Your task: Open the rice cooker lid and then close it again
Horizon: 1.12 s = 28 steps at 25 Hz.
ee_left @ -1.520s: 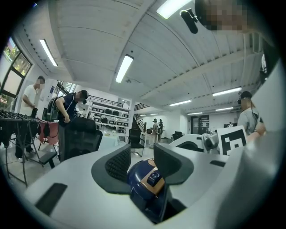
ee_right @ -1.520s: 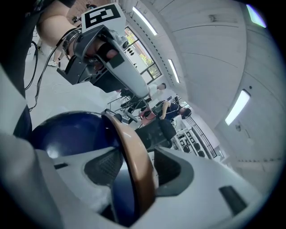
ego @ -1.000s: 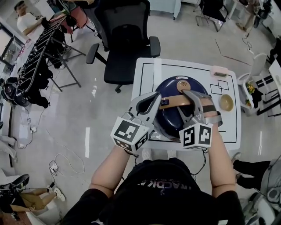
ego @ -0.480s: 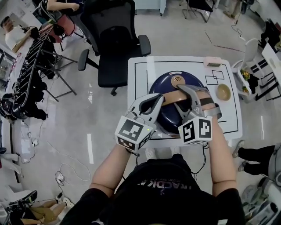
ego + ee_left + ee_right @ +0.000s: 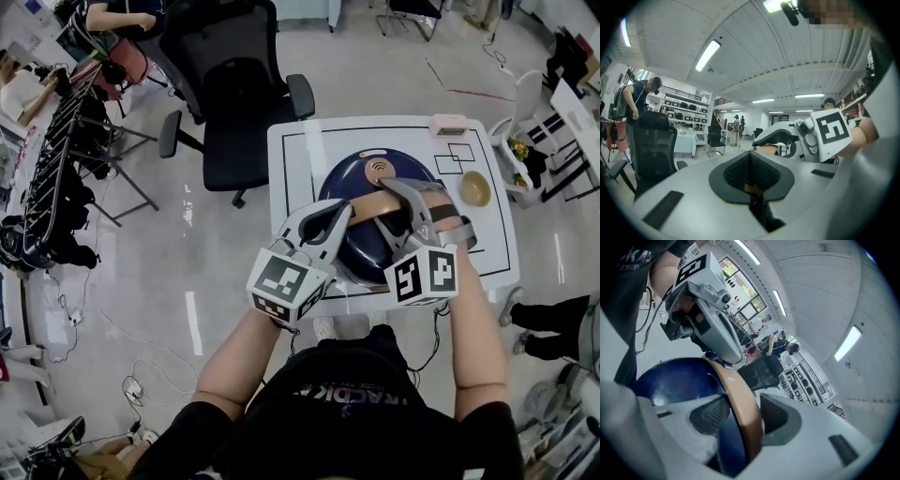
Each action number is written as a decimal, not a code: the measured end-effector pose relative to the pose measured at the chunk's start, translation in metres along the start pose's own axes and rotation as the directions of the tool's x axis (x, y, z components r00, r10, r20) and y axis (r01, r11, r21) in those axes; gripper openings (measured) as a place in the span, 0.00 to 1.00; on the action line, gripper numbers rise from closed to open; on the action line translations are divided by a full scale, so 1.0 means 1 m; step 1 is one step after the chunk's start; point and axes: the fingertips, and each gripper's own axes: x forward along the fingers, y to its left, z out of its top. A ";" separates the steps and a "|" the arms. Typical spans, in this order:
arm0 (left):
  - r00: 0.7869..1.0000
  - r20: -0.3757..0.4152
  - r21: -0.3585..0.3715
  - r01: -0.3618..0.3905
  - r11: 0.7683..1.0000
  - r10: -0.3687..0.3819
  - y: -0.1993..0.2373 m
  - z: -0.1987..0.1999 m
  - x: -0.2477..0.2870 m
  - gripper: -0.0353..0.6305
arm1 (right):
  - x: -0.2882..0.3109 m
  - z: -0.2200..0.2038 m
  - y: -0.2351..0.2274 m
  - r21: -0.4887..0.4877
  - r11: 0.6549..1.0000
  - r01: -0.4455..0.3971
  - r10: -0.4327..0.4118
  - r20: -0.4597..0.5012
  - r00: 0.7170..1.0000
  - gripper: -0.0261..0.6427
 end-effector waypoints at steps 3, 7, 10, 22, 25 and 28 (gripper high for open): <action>1.000 0.003 -0.001 0.013 1.000 -0.013 0.000 0.000 0.000 0.06 | 0.000 0.000 0.000 -0.005 1.000 0.006 -0.006 -0.009 1.000 0.34; 1.000 0.006 0.000 0.030 1.000 -0.030 0.000 0.000 0.001 0.06 | 0.001 -0.001 0.000 -0.009 1.000 0.014 -0.015 -0.022 1.000 0.34; 0.999 0.007 -0.001 0.039 0.999 -0.039 0.000 0.000 0.000 0.06 | 0.001 0.000 0.000 -0.008 1.000 0.022 -0.022 -0.025 0.999 0.34; 1.000 -0.003 0.002 0.014 1.000 -0.014 0.001 0.001 0.001 0.06 | 0.001 0.000 -0.003 0.011 1.000 0.022 -0.022 -0.024 0.999 0.34; 1.000 0.005 0.011 -0.001 1.000 0.001 -0.001 0.006 -0.002 0.08 | 0.001 0.000 -0.002 0.020 1.000 0.017 -0.017 -0.020 1.000 0.34; 0.999 0.030 0.012 -0.014 1.000 0.014 -0.003 0.018 -0.005 0.13 | 0.002 0.001 -0.003 0.030 1.000 0.010 -0.010 -0.021 1.000 0.34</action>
